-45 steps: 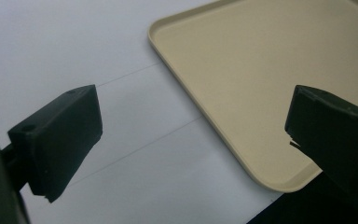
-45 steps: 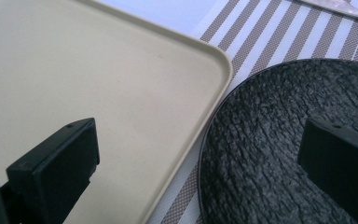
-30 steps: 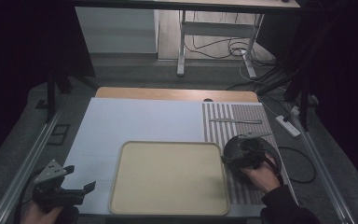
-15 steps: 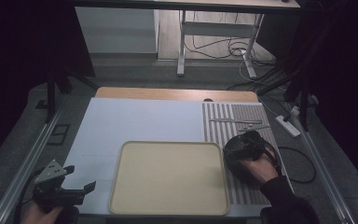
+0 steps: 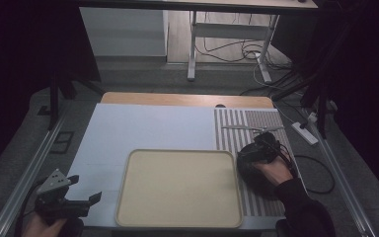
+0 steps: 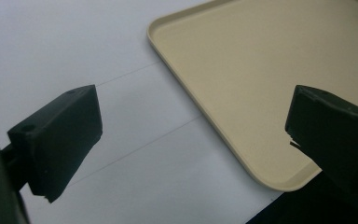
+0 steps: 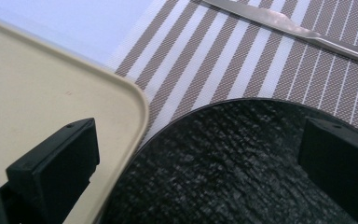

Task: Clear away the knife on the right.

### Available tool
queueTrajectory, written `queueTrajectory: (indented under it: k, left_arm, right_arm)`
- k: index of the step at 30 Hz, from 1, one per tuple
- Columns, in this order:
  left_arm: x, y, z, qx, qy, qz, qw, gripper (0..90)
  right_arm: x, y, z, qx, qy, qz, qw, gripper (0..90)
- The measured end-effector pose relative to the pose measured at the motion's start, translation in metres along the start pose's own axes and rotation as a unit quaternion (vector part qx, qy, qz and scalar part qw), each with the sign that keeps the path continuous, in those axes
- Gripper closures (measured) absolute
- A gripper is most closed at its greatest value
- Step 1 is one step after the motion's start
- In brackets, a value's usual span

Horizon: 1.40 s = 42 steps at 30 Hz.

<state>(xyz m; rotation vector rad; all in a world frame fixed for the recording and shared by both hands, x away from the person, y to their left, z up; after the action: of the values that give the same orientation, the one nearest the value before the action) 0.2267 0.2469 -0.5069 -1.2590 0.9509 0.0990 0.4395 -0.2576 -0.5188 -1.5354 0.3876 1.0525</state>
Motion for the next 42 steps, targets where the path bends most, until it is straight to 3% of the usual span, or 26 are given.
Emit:
queueTrajectory:
  k: [17,27,35,41,42]
  left_arm:
    - [0.000,0.000,0.001,-0.003,0.003,0.000,1.0000,3.8]
    - [0.000,0.000,0.001,-0.004,0.003,0.000,1.0000,3.8]
    - [0.000,0.000,0.001,-0.005,0.005,-0.001,1.0000,3.8]
    - [0.000,0.000,0.001,-0.005,0.005,-0.002,1.0000,3.8]
    - [0.000,0.000,0.001,-0.005,0.005,-0.002,1.0000,3.8]
  right_arm:
    - [0.018,-0.016,-0.019,0.009,0.021,0.013,0.9996,0.0]
    - [0.035,-0.030,-0.042,0.038,0.039,0.016,0.9984,0.0]
    - [0.048,-0.032,-0.052,0.033,0.052,0.035,0.9975,0.0]
    - [0.047,-0.042,-0.062,0.042,0.051,0.024,0.9975,22.6]
    - [0.047,-0.045,-0.066,0.032,0.056,0.027,0.9976,34.3]
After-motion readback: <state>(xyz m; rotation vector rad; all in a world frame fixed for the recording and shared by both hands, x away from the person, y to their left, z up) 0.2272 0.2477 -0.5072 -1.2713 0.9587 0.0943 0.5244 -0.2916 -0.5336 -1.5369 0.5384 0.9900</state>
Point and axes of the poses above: each handheld gripper's, and its own axes: x roughly forward along the jaws, y roughly out of its underside, z roughly to its left, the point moved 7 cm from there along x, roughly forward along the jaws, and after that the axes turned 7 degrees about x, right-handed, at the moved point
